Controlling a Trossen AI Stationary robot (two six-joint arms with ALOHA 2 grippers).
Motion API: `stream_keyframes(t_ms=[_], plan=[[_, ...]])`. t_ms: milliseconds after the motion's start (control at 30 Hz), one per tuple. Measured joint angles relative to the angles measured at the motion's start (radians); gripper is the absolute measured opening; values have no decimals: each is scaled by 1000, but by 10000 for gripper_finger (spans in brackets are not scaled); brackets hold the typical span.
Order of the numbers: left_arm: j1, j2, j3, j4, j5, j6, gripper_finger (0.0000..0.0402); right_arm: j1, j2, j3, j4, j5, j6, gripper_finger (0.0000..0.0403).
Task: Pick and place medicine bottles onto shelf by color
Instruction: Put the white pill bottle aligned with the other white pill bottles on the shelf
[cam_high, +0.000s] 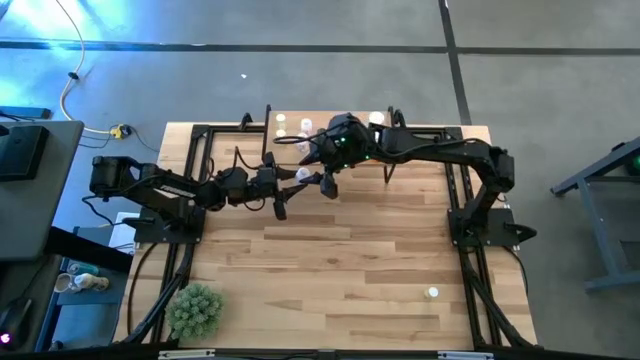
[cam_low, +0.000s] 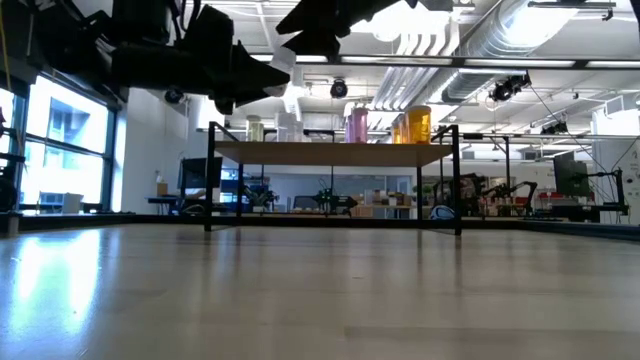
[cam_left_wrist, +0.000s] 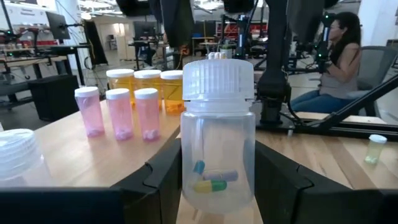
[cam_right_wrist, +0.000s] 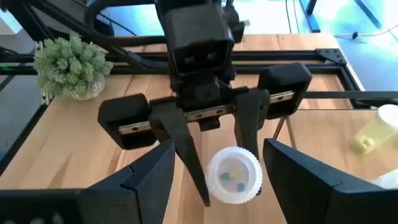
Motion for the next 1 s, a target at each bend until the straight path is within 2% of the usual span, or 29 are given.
stream_keyframes(t_ms=[567,900,1000], plan=[[0,0,0,25,-1,17,149,-3,27,-1,-21,26,8,231],[12,0,0,28,-3,31,149,-3,27,-1,-25,31,11,143],[19,0,0,28,-3,31,150,-3,27,-1,-23,32,11,127]])
